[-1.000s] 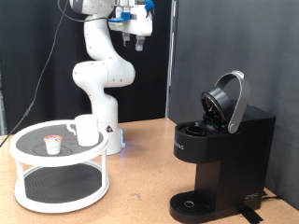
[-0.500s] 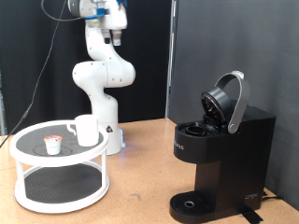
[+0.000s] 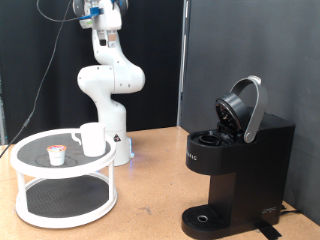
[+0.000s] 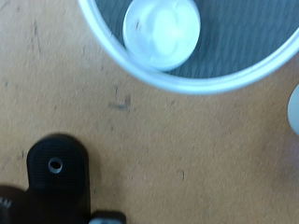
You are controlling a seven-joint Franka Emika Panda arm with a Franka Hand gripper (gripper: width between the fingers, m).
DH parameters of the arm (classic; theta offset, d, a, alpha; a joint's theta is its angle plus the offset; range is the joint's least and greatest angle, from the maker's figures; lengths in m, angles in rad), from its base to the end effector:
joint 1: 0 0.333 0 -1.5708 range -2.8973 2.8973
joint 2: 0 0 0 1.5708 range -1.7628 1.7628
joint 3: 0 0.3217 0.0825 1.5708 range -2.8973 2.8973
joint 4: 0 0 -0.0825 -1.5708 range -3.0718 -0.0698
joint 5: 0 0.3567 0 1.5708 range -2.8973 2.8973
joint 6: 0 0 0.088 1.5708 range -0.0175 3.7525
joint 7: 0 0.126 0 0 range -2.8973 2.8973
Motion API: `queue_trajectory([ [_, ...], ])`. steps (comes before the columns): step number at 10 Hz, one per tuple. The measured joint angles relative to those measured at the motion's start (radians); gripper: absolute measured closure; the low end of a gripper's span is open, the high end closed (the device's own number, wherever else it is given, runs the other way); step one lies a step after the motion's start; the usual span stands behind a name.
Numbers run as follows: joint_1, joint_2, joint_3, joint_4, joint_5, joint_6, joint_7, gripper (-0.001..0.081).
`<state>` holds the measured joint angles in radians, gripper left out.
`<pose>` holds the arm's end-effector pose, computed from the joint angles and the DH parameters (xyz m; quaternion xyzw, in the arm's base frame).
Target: Make a cup of coffee with the keurig machine
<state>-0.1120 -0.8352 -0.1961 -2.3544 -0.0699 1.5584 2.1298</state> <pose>0.2453 -0.1079 0.5822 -0.3721 0.9273 0.0218 0.0339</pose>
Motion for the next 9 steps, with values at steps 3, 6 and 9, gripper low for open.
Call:
queue_trajectory([
  [3, -0.028, 0.035, -0.080, 0.010, -0.080, 0.002, -0.075, 0.0072],
  [6, -0.041, 0.074, -0.164, 0.029, -0.124, 0.043, -0.150, 0.0072],
  [9, -0.040, 0.095, -0.195, 0.044, -0.125, 0.050, -0.191, 0.0072],
])
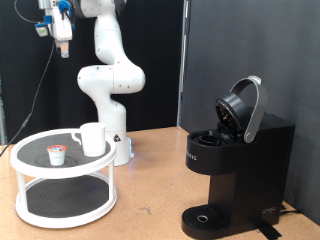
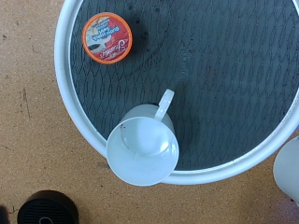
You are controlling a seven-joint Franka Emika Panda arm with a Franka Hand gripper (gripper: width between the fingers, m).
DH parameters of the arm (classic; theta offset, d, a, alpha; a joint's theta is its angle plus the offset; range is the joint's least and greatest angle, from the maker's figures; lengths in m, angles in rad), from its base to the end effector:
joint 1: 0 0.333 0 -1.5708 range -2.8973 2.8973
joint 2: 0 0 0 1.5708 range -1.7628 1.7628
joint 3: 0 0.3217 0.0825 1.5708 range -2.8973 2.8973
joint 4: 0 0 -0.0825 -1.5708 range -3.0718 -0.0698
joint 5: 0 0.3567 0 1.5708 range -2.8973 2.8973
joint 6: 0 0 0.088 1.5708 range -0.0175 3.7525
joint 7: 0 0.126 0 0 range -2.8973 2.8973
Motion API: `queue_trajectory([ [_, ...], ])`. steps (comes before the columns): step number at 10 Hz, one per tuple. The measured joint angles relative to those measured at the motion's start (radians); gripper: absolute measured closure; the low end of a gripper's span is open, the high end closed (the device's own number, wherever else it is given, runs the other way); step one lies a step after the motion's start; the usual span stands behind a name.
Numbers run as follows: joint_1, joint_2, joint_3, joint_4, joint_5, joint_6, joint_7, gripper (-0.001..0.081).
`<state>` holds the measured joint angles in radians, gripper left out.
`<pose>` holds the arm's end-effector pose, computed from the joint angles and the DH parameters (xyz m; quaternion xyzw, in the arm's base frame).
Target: Make a cup of coffee with the keurig machine
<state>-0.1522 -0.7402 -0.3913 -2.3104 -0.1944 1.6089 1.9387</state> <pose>0.2361 -0.2085 0.5628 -0.3718 0.9277 0.0221 0.0244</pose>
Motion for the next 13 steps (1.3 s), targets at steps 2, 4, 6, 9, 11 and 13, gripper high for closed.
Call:
queue_trajectory([
  [2, 0.000, 0.004, -0.013, -0.007, 0.034, -0.002, -0.012, 0.0072],
  [4, -0.002, 0.026, -0.033, -0.052, 0.040, 0.094, 0.000, 0.0072],
  [6, -0.007, 0.075, -0.035, -0.105, 0.017, 0.194, 0.028, 0.0072],
  [9, -0.011, 0.164, -0.039, -0.165, -0.003, 0.345, 0.053, 0.0072],
  [11, -0.018, 0.210, -0.040, -0.196, -0.015, 0.438, 0.070, 0.0072],
  [13, -0.017, 0.212, -0.042, -0.196, -0.005, 0.434, 0.065, 0.0072],
])
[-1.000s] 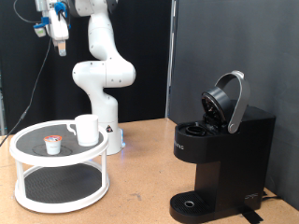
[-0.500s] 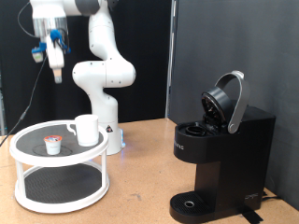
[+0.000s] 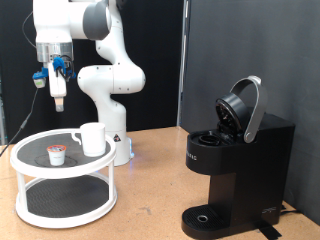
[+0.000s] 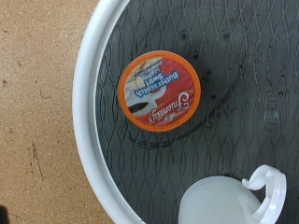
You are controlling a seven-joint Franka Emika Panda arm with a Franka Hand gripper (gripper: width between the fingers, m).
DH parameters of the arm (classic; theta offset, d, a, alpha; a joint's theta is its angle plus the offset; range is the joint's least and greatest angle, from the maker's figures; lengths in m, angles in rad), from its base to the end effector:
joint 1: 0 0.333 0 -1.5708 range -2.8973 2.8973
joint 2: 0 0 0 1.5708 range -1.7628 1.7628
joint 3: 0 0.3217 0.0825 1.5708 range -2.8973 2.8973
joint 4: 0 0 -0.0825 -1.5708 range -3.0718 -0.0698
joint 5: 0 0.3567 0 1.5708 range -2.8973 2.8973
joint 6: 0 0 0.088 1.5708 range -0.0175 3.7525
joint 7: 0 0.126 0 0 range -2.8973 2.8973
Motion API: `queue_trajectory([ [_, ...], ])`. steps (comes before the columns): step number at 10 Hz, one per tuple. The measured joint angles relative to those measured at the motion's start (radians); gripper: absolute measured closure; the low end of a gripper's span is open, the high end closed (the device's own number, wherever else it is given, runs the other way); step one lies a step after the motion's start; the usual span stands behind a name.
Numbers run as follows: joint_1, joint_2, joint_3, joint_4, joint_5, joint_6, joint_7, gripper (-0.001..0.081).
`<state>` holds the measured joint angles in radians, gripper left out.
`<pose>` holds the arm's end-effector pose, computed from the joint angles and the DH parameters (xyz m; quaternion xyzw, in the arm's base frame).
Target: Make a cup of coffee with the keurig machine
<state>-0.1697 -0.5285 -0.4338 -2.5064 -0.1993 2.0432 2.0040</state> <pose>0.2957 -0.2276 0.4473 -0.3300 0.9437 -0.0008 0.0240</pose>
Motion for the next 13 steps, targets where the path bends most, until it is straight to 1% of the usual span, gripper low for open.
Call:
queue_trajectory([
  [1, 0.000, 0.007, -0.006, -0.001, 0.002, 0.003, -0.001, 0.0072],
  [3, -0.001, 0.036, -0.013, -0.010, 0.001, 0.043, 0.002, 0.0072],
  [7, -0.009, 0.109, -0.016, -0.047, -0.004, 0.174, 0.009, 0.0072],
  [10, -0.023, 0.155, -0.016, -0.088, -0.022, 0.275, 0.009, 0.0072],
  [13, -0.035, 0.196, -0.016, -0.118, -0.030, 0.354, 0.009, 0.0072],
])
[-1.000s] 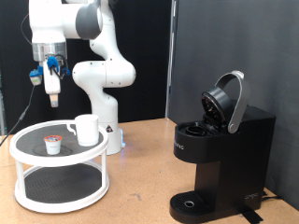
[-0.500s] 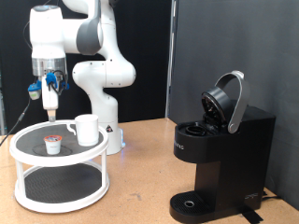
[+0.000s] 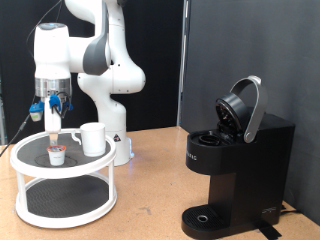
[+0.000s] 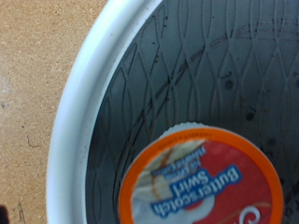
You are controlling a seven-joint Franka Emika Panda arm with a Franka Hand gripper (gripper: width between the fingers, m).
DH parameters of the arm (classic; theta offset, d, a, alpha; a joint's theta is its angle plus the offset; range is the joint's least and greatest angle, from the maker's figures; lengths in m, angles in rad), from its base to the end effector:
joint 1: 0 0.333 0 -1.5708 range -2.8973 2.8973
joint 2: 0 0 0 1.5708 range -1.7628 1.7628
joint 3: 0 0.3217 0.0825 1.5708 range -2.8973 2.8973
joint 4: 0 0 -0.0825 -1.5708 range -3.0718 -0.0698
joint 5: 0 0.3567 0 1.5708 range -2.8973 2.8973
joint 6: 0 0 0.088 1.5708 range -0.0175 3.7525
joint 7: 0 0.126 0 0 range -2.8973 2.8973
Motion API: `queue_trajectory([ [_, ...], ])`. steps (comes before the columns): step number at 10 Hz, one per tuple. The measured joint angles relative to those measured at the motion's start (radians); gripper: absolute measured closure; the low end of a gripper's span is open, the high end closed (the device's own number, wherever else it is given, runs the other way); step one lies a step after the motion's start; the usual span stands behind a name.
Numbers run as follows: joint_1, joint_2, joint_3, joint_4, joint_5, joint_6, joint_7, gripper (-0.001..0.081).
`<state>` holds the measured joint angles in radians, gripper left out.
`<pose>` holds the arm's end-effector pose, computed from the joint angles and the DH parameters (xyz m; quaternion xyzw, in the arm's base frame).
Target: Make a cup of coffee with the keurig machine
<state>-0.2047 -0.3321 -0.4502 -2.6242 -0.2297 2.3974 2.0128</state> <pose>0.3153 -0.2424 0.3615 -0.3204 0.9463 -0.0391 0.0195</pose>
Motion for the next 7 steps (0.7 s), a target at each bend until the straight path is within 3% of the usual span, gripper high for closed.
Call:
queue_trajectory([
  [7, -0.002, 0.050, 0.000, -0.038, 0.000, 0.081, -0.002, 0.0072],
])
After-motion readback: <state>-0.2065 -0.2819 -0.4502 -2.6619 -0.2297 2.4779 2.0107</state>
